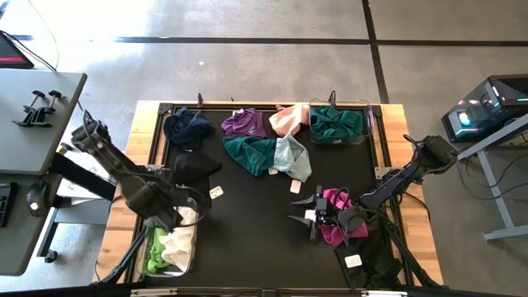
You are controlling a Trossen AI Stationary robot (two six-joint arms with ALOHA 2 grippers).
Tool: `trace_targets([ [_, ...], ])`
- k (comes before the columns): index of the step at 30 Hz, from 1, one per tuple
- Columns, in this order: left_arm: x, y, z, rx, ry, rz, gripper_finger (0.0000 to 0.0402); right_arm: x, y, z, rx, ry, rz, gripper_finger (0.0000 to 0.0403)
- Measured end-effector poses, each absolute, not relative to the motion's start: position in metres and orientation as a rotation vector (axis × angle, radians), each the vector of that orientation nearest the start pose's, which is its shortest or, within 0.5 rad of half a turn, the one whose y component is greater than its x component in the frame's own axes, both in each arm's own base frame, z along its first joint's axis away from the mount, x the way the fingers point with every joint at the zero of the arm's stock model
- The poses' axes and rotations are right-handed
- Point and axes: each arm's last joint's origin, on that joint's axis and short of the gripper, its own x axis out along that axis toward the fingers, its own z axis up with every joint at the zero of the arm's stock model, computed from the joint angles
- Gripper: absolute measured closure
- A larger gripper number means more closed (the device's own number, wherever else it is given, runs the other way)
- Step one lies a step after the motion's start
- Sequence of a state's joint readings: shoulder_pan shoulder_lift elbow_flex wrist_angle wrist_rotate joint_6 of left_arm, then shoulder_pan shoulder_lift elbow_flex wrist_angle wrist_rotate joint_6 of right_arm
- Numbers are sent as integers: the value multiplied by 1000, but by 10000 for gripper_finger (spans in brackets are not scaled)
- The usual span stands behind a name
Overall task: Sort towels by color in basket
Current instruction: Adjust the bottom transparent bin, then put the pink towel into the bottom transparent bin
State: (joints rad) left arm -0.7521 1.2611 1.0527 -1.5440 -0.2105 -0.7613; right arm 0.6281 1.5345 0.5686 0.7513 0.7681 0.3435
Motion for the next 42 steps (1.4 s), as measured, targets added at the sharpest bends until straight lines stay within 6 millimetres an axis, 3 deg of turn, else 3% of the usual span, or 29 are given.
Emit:
trace_targets([
  [6,140,-111,306,161,1139,338,266,243,152,181,202,141,-166,202],
  [10,156,-116,311,74,757,431,266,243,151,180,200,144,-167,202],
  [13,175,-129,298,35,608,360,266,243,151,180,199,144,-167,202],
  [17,202,-144,265,11,463,198,266,243,151,180,196,148,-167,202],
  [21,225,-139,235,-4,302,128,266,243,151,180,211,148,-173,202],
  [29,265,-110,206,-9,168,173,266,243,151,180,259,143,-179,202],
  [35,279,-104,185,-48,186,216,266,237,147,195,280,127,-180,202],
  [38,280,-107,178,-36,210,203,266,231,143,208,286,233,-209,202],
  [42,280,-111,176,-12,220,168,266,219,137,228,358,529,-281,202],
])
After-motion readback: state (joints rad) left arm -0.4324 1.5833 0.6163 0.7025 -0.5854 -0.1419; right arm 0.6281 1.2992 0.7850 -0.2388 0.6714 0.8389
